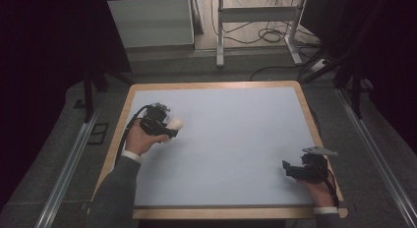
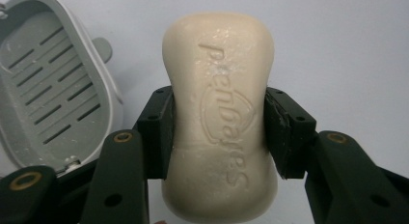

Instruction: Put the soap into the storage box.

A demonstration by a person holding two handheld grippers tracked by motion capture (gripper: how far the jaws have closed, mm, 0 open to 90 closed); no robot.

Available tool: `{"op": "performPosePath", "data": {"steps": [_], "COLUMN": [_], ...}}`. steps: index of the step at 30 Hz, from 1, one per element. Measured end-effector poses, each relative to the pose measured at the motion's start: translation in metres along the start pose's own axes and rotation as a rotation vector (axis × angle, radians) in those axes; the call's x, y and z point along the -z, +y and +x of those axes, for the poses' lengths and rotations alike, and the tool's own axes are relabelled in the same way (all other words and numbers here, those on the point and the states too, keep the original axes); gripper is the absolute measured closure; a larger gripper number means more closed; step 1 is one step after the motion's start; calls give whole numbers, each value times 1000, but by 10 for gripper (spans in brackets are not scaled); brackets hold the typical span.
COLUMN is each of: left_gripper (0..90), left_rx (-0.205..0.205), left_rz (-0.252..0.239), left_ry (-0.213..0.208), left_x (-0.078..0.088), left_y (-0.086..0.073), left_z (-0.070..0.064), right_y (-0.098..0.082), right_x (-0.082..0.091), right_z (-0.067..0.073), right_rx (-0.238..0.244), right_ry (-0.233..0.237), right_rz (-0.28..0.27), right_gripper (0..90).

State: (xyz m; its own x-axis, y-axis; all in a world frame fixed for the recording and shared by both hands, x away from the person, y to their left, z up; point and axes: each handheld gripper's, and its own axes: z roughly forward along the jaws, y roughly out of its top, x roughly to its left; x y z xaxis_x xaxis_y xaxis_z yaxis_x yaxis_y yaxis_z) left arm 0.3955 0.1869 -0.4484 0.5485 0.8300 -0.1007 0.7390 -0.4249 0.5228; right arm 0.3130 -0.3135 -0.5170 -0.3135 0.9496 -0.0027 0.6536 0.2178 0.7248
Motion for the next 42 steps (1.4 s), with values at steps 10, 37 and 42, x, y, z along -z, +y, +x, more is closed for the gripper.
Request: {"op": "performPosePath", "data": {"steps": [10,37,42], "left_gripper": [496,496,496], "left_rx": [33,133,132], "left_rz": [-1,-32,-28], "left_ry": [8,56,64], "left_x": [-2,-2,-1], "left_y": [2,10,14], "left_z": [14,46,49], "right_y": [-1,0,0], "right_x": [-1,1,0], "right_z": [0,1,2], "right_rx": [0,11,12], "right_ry": [0,3,1], "right_rz": [9,-9,-6], "right_gripper": [71,71,71]}}
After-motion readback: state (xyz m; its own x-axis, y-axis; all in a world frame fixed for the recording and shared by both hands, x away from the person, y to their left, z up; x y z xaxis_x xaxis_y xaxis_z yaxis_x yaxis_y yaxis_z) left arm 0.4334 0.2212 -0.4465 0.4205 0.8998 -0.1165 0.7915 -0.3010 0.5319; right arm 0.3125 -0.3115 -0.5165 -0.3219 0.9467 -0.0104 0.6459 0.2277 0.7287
